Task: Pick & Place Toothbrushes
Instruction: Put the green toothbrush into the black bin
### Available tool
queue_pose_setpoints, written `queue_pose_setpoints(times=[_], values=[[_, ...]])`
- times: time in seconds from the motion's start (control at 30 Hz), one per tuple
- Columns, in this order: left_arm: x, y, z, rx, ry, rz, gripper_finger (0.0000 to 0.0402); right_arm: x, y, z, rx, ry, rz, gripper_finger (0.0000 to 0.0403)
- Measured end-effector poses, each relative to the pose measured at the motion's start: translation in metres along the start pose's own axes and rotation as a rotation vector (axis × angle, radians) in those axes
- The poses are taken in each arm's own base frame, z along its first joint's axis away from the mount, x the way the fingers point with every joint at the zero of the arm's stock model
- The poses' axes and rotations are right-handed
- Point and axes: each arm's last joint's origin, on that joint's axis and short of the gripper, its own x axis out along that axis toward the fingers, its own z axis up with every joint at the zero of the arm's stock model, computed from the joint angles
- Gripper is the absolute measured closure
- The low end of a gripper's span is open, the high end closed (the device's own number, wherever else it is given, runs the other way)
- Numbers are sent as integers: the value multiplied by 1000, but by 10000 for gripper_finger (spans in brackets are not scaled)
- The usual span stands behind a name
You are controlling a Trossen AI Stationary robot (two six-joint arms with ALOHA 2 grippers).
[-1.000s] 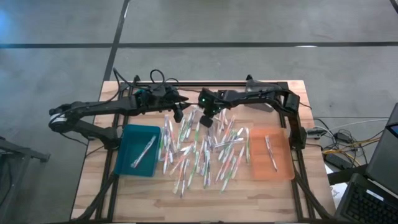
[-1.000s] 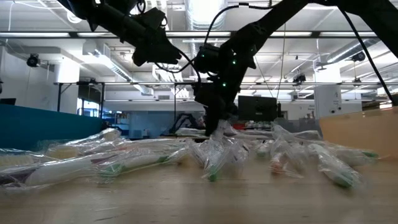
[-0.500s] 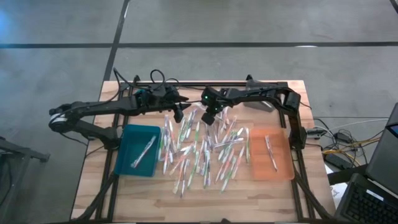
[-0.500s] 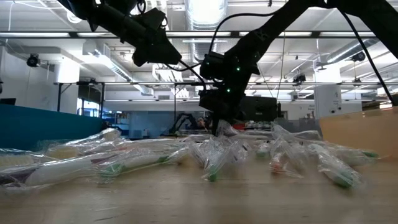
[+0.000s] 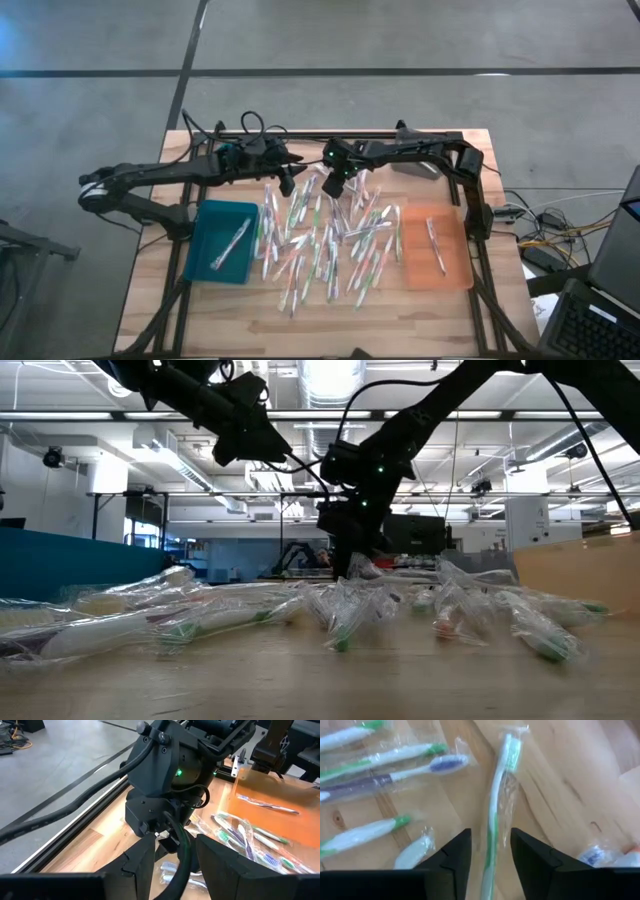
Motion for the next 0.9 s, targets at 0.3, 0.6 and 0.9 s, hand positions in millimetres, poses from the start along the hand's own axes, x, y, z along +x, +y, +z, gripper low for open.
queue_pose_setpoints(times=[0.3,0.6,0.9], values=[[0,0,0,0,4,-1,250,7,-10,1,41,-2,-10,241],[0,0,-1,-1,6,-3,250,24,-10,-5,55,34,-17,283],[0,0,0,2,5,-1,250,23,-10,-1,61,28,-11,382]])
